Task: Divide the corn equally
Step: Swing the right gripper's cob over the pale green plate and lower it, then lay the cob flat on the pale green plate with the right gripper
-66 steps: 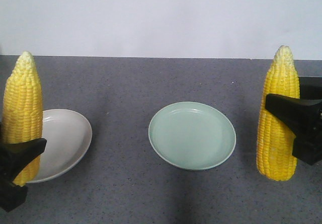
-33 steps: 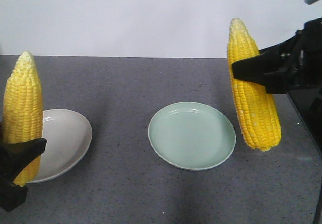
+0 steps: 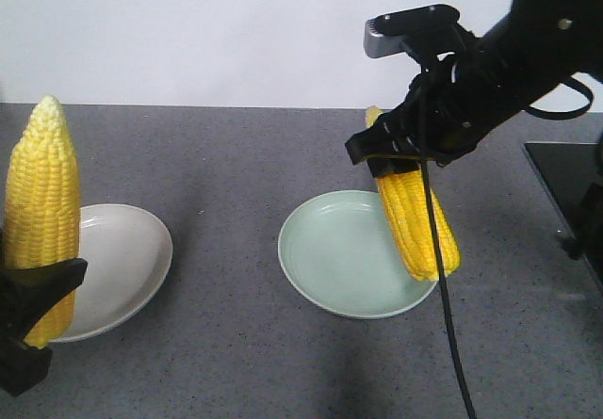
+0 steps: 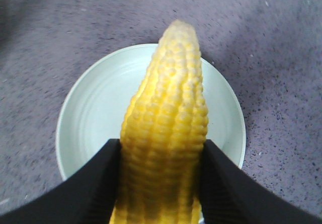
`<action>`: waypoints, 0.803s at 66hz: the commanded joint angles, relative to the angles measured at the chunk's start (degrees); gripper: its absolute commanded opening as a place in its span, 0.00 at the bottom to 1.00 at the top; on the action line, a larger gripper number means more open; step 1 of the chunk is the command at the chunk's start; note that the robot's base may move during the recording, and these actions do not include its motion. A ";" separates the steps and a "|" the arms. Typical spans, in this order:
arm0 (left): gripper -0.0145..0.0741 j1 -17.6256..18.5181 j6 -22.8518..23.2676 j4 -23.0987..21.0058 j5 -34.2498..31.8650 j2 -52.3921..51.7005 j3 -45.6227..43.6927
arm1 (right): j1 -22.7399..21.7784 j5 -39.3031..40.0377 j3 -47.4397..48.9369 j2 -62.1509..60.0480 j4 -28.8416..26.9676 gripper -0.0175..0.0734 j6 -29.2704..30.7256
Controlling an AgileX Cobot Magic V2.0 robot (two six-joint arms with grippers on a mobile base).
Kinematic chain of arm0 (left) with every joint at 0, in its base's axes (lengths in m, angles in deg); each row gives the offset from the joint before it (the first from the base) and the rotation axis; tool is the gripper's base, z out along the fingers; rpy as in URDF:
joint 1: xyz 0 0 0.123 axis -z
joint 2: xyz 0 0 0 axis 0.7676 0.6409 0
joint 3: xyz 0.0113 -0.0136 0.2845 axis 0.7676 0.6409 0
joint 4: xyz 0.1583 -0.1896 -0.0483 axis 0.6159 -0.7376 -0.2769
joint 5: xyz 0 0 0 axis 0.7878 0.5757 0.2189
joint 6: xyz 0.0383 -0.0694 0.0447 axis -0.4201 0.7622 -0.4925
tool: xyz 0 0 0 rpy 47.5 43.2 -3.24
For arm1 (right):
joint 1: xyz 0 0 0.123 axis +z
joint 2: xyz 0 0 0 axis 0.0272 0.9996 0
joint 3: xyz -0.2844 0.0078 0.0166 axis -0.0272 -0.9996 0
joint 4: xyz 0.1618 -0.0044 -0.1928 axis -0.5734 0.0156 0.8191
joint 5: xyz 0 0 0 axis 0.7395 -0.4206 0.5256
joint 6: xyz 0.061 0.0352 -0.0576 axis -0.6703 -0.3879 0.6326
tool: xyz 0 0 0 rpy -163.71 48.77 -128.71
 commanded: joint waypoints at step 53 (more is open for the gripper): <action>0.42 0.26 0.11 0.14 -3.59 -0.22 -1.55 | -0.01 -0.37 13.83 18.20 2.87 0.45 -10.36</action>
